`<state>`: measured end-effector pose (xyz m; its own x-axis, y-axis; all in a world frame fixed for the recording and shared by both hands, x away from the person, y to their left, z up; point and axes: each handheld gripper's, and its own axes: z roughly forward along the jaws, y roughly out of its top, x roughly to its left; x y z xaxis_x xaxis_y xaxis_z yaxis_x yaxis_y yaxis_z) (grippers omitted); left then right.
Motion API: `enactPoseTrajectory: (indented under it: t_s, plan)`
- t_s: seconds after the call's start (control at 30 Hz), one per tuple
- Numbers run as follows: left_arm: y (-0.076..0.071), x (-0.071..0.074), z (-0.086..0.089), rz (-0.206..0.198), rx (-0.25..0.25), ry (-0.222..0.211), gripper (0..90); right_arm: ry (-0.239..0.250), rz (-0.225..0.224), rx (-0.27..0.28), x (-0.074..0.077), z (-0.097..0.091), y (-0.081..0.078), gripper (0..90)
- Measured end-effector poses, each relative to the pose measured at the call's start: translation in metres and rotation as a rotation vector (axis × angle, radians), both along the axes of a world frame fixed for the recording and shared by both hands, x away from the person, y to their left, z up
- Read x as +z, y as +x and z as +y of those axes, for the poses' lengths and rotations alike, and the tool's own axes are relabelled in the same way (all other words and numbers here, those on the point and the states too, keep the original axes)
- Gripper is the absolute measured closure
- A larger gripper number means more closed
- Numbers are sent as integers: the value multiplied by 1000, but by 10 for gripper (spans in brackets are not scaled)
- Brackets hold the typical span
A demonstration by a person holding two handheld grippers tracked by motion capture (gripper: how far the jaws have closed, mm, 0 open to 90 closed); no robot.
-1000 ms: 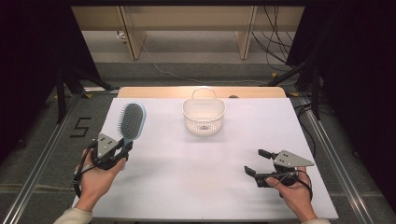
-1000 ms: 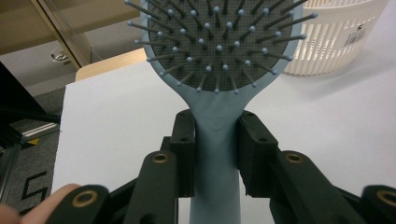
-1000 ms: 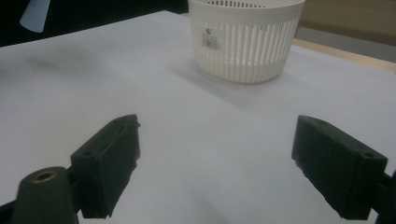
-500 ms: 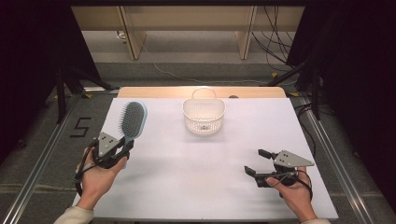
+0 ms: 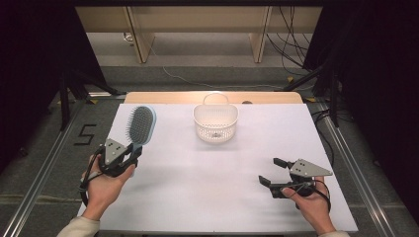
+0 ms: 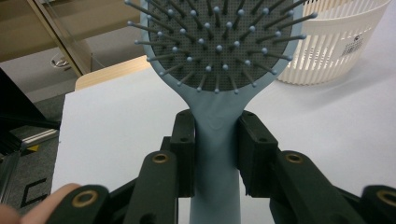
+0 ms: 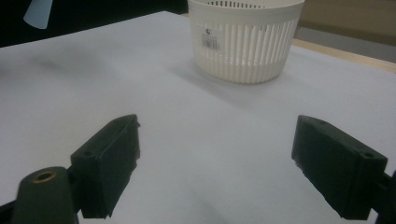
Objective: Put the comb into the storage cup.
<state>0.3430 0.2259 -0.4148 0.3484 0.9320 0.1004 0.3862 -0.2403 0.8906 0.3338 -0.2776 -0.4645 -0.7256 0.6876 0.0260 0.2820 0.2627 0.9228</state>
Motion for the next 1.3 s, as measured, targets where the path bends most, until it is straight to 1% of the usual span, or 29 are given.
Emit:
enactPoseTrajectory:
  t_s: [1.3]
  plan:
    - [6, 4, -6, -12, -10, 6, 699, -1, -3, 3, 0, 0, 0, 159]
